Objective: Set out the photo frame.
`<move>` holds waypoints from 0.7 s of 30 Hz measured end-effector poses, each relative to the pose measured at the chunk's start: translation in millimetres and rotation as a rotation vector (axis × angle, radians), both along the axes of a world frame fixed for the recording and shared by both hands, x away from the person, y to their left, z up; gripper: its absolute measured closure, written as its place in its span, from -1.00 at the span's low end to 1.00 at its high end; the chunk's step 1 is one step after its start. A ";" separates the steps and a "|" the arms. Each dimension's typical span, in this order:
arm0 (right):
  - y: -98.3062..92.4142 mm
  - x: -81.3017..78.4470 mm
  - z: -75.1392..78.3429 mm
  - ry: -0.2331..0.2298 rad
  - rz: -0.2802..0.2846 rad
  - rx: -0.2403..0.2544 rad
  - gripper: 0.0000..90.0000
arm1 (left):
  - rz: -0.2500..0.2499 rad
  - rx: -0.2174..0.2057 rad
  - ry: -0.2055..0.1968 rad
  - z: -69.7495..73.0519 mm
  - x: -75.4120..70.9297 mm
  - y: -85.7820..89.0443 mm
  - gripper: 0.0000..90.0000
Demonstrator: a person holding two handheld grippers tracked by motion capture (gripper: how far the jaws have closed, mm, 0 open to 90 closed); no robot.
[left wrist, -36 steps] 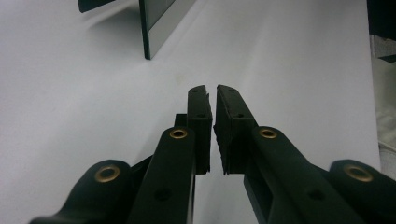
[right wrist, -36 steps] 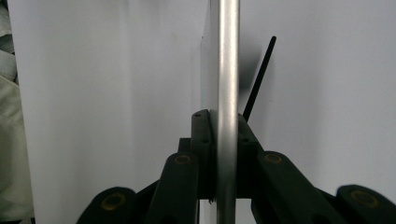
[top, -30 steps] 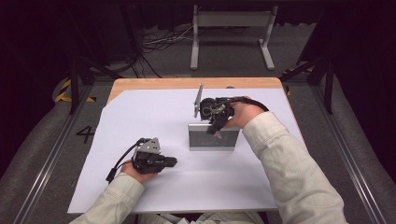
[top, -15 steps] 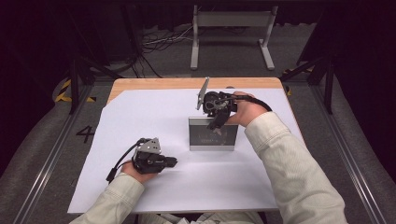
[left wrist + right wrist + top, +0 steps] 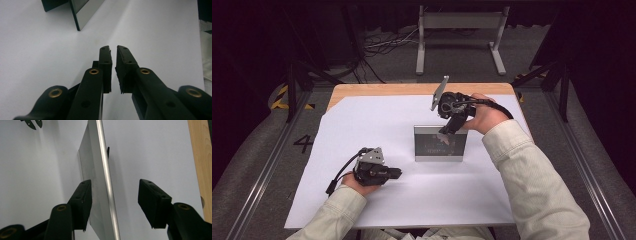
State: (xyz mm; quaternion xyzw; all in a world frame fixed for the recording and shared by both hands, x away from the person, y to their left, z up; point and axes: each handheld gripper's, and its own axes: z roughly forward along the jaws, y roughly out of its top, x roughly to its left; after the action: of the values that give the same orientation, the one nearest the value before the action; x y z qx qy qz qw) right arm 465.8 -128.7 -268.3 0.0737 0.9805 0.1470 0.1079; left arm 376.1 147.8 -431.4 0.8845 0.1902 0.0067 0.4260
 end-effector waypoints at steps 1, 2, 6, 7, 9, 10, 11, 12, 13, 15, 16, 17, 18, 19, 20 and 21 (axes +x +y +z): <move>-1.8 -0.9 0.7 -0.004 -0.004 0.003 -0.03 | 0.001 0.000 0.000 -0.1 0.0 0.1 0.83; -3.5 -1.9 1.2 -0.007 -0.006 0.004 -0.04 | 0.002 -0.001 0.002 0.0 -0.2 0.3 0.83; -11.3 -4.4 3.6 -0.014 -0.012 0.009 -0.05 | 0.005 0.001 -0.002 0.5 0.4 0.8 0.83; -13.2 -5.2 4.3 -0.015 -0.017 0.012 -0.05 | 0.006 0.001 -0.002 0.5 0.6 0.8 0.82; -18.5 -6.8 6.0 -0.016 -0.029 0.020 -0.06 | 0.008 0.000 0.000 0.2 0.8 0.4 0.82; -18.5 -6.8 6.0 -0.016 -0.029 0.020 -0.06 | 0.008 0.000 0.000 0.2 0.8 0.4 0.82; -20.4 -7.7 6.8 -0.017 -0.036 0.021 -0.06 | 0.007 0.001 0.001 0.1 1.0 0.4 0.82; -23.0 -8.4 7.3 -0.019 -0.036 0.024 -0.07 | 0.007 0.002 0.001 0.1 1.1 0.4 0.82; -25.0 -9.1 7.9 -0.024 -0.039 0.023 -0.07 | 0.008 0.003 0.001 0.1 1.2 0.4 0.82; -28.7 -10.9 8.6 -0.026 -0.045 0.028 -0.07 | 0.009 0.005 -0.001 0.1 1.4 0.5 0.82; -30.3 -11.9 8.8 -0.030 -0.050 0.029 -0.07 | 0.008 0.007 -0.003 0.2 1.6 0.5 0.82; -31.9 -12.9 9.0 -0.029 -0.052 0.032 -0.07 | 0.007 0.007 -0.003 0.2 1.7 0.4 0.82; -33.4 -13.6 9.2 -0.032 -0.050 0.035 -0.07 | 0.006 0.007 -0.004 0.2 1.8 0.3 0.82; -35.0 -14.5 9.8 -0.033 -0.050 0.036 -0.07 | 0.006 0.007 -0.005 0.2 1.9 0.3 0.82; -36.5 -15.2 10.2 -0.037 -0.049 0.038 -0.07 | 0.007 0.007 -0.004 0.2 2.0 0.2 0.81; -37.9 -16.4 10.9 -0.038 -0.052 0.041 -0.07 | 0.008 0.006 -0.002 0.1 1.9 0.1 0.81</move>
State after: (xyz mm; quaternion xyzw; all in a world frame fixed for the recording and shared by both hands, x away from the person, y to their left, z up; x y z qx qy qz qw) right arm 449.5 -166.6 -257.4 0.0985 0.9728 0.1657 0.1286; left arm 378.0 147.9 -431.3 0.8849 0.1932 0.0100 0.4237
